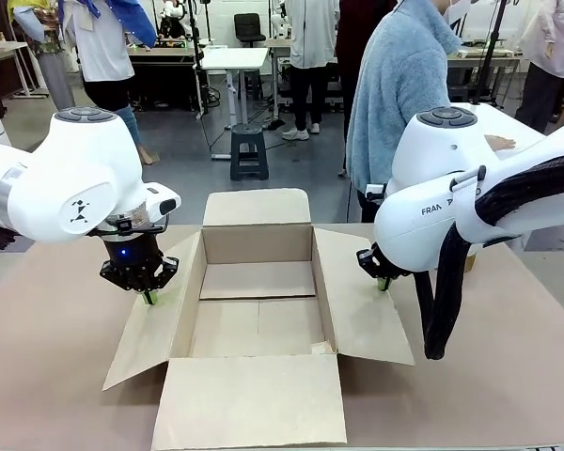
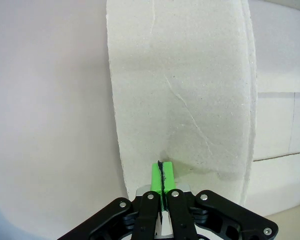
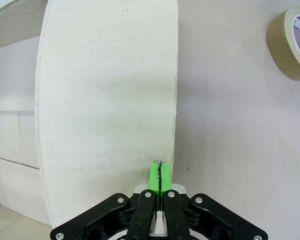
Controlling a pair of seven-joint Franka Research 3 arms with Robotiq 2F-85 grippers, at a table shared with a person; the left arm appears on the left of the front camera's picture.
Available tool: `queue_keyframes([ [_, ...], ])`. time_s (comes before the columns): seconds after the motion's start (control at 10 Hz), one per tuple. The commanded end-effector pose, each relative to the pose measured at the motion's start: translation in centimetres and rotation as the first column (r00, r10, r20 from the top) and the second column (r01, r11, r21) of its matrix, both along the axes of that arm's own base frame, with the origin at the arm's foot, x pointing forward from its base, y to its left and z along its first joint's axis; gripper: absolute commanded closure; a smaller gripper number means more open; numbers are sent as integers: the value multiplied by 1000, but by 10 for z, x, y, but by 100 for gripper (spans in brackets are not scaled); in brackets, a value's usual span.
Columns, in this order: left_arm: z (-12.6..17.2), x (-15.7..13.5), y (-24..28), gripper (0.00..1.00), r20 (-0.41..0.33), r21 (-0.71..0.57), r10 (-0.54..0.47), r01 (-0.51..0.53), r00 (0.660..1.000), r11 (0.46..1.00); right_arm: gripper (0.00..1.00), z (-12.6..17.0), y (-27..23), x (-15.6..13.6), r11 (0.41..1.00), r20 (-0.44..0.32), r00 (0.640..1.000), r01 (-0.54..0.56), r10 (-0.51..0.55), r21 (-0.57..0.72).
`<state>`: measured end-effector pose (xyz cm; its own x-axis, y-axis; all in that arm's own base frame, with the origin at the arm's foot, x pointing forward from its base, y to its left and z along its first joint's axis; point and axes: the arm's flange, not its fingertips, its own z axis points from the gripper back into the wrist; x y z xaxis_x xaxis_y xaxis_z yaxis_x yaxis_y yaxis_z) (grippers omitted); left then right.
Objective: Wrap the clocks to prevent damage.
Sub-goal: Once the human has placed the objects inside and stepped back, release both hands from the side flaps of the Package Box.
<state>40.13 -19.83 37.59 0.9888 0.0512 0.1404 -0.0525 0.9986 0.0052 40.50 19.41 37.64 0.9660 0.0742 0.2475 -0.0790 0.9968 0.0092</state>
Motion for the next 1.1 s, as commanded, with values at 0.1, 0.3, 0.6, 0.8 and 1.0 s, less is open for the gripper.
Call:
queue_keyframes([
  [0.1, 1, -1, 1, 100, 4, 20, 9, -9, 1000, 1000, 99, 2, 0, -2, 1000, -4, 1000, -2, 2, -9],
  [0.3, 1, -1, 1, 100, 4, 20, 9, -9, 1000, 1000, 99, 2, 0, -2, 1000, -4, 1000, -2, 2, -9],
  [0.6, 1, -1, 1, 100, 4, 20, 9, -9, 1000, 1000, 99, 2, 0, -2, 1000, -4, 1000, -2, 2, -9],
  [0.8, 1, -1, 1, 100, 4, 20, 9, -9, 1000, 1000, 99, 2, 0, -2, 1000, -4, 1000, -2, 2, -9],
  [1.0, 1, -1, 1, 100, 4, 20, 9, -9, 1000, 1000, 99, 2, 0, -2, 1000, -4, 1000, -2, 2, -9],
])
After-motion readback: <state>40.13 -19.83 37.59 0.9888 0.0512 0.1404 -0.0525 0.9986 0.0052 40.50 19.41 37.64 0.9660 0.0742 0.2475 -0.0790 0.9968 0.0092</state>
